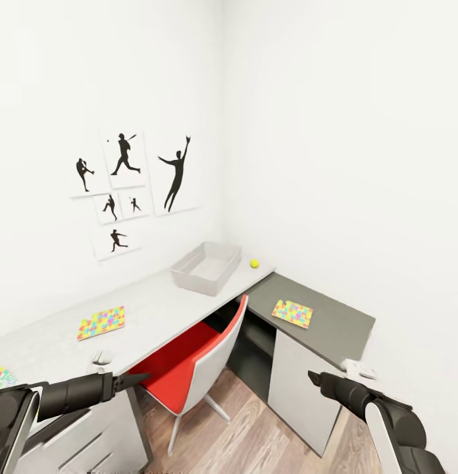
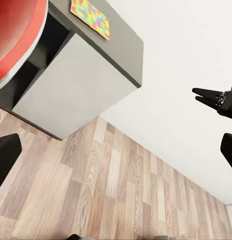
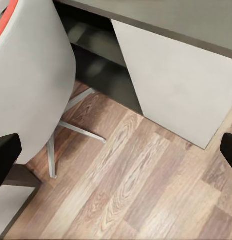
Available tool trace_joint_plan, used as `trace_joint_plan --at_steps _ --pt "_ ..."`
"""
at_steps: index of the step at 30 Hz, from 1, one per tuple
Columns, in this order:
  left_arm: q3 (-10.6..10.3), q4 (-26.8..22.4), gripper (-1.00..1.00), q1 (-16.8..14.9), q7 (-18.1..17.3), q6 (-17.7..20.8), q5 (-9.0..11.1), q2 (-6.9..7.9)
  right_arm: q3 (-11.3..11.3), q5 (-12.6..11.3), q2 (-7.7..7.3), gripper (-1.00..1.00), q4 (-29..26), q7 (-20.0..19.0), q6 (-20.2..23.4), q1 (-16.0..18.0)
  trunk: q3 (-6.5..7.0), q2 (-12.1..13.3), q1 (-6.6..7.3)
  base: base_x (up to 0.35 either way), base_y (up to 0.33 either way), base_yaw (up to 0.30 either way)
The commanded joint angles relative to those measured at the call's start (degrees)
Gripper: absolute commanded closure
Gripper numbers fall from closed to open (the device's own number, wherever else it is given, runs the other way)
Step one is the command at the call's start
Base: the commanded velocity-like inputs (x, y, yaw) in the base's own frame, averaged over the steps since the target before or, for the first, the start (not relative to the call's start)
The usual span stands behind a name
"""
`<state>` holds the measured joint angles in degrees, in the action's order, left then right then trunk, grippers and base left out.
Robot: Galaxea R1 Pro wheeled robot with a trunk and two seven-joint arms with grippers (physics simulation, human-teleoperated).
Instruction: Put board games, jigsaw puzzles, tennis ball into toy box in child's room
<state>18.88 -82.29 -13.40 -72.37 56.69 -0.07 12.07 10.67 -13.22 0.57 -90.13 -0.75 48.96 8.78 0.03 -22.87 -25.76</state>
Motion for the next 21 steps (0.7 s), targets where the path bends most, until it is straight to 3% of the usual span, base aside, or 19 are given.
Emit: trace_joint_plan --at_steps 1,9,14,21 --pt "0.02 0.02 -1.00 -0.04 -0.23 0.60 -0.02 -0.01 0.12 -0.15 0.05 -1.00 -0.06 -0.07 0.27 0.01 -0.03 -0.04 -0.02 0.000 -0.002 0.290" --pt "0.02 0.02 -1.00 -0.04 -0.23 0.62 -0.02 -0.03 0.07 -0.14 0.05 -1.00 -0.05 -0.05 0.13 0.01 -0.07 -0.04 -0.02 0.008 -0.001 0.279" --pt "0.02 0.02 -1.00 -0.04 -0.23 0.62 -0.02 -0.03 0.06 -0.14 0.10 -1.00 -0.05 -0.04 -0.04 0.01 -0.11 -0.04 -0.02 0.137 0.000 0.093" --pt "-0.05 0.02 -1.00 -0.04 -0.23 0.62 -0.02 -0.03 -0.21 -0.14 0.37 -1.00 -0.06 -0.04 -0.17 0.01 -0.12 -0.04 -0.02 0.287 -0.001 0.015"
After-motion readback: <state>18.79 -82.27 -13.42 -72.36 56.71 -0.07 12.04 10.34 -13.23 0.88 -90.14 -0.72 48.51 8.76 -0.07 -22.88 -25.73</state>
